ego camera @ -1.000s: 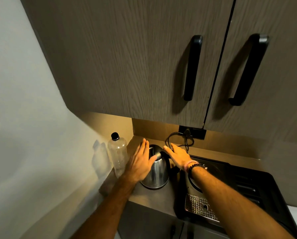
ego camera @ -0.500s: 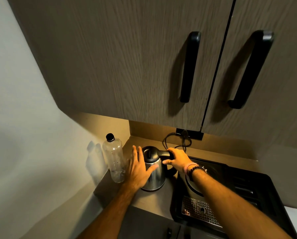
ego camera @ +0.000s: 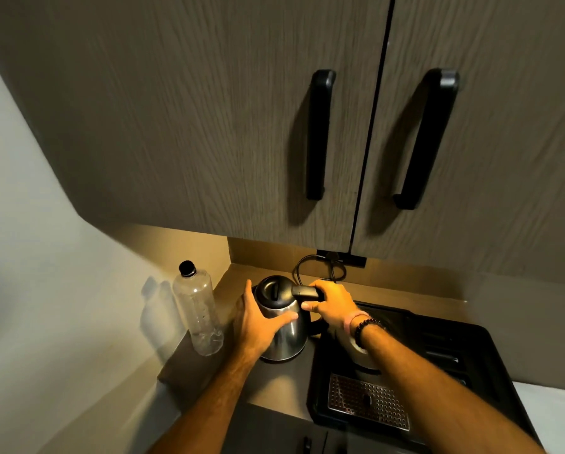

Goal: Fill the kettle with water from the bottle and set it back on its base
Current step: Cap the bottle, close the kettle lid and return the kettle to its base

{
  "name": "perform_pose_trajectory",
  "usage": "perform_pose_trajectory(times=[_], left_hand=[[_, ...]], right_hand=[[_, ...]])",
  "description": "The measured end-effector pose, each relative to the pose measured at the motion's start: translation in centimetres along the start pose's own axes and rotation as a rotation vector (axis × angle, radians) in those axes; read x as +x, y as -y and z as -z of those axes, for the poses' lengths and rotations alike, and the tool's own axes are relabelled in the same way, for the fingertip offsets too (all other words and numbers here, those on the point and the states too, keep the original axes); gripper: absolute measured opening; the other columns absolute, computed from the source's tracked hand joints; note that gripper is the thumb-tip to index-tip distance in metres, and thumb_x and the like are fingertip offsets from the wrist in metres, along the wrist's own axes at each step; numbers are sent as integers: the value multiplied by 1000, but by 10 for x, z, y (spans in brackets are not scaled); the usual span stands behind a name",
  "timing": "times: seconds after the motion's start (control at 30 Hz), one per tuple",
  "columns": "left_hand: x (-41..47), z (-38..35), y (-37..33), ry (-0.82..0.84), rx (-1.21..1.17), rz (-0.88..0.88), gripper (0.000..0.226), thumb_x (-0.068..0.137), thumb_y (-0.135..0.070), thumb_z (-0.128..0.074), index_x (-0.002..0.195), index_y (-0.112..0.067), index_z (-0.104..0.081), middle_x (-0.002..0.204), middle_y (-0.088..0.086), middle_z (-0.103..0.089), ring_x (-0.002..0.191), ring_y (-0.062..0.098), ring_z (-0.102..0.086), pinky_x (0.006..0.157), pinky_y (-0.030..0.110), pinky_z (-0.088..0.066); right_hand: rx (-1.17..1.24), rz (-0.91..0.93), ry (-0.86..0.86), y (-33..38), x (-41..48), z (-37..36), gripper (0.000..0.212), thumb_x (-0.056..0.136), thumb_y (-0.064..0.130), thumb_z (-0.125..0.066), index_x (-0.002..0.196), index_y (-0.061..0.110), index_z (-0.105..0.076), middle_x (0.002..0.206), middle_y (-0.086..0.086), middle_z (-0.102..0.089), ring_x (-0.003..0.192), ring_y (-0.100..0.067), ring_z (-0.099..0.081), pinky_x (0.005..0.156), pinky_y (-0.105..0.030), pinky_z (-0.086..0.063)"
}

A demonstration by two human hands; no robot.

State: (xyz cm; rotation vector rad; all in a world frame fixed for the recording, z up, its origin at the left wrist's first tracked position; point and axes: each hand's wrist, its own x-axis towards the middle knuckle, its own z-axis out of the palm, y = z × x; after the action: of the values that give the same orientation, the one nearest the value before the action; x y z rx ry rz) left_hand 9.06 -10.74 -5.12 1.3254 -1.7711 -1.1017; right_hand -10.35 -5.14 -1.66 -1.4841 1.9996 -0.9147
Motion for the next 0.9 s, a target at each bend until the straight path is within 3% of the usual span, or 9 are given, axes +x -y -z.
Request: perform_pose_trajectory(times=[0.1,0.23,0.33,0.47,0.67,0.9], left_hand=[[-1,-11,-26,-11,16,-66,138,46,-65,-87,155,-26,-10,151,8,-37,136,28,-38,103,39,-39],[-4,-35,-66,32,66,-99,138,45,-74,-80,154,-34,-6,150,10,-40,134,32,-39,99,41,-38],[-14,-63,-90,68,65,-118,136,46,-72,-81,153,-35,-6,150,12,-39,136,33,-36,103,45,-37],[-29,-95,-108,98,38,-165,134,46,-67,-85,153,-30,-13,147,10,-41,134,32,-41,103,41,-39],[-49,-129,-114,174,81,-164,139,41,-78,-78,153,-30,-11,146,6,-42,134,28,-43,102,41,-40],[-54,-138,-116,226,154,-165,141,42,-78,-77,154,-28,-8,151,6,-35,138,30,-37,107,48,-36]], right_hand=[[-33,41,-64,0,-8,31,31,78,27,-80,105,17,-69,98,1,-68,90,-16,-62,75,-27,-45],[-61,33,-131,-6,-23,79,33,78,25,-81,107,14,-70,102,-6,-70,94,-21,-63,85,-37,-51],[-48,-3,-177,-20,-40,111,28,78,20,-80,102,13,-70,98,-6,-70,90,-22,-65,82,-35,-53],[-56,-61,-206,-42,-63,138,24,78,19,-79,99,12,-69,94,-8,-70,89,-24,-65,80,-37,-53],[-47,-143,-213,-73,-91,155,25,79,23,-79,101,18,-68,94,-1,-70,91,-19,-65,76,-30,-51],[16,-183,-206,-88,-102,154,28,82,22,-78,107,18,-66,101,-4,-69,96,-21,-65,87,-42,-55]])
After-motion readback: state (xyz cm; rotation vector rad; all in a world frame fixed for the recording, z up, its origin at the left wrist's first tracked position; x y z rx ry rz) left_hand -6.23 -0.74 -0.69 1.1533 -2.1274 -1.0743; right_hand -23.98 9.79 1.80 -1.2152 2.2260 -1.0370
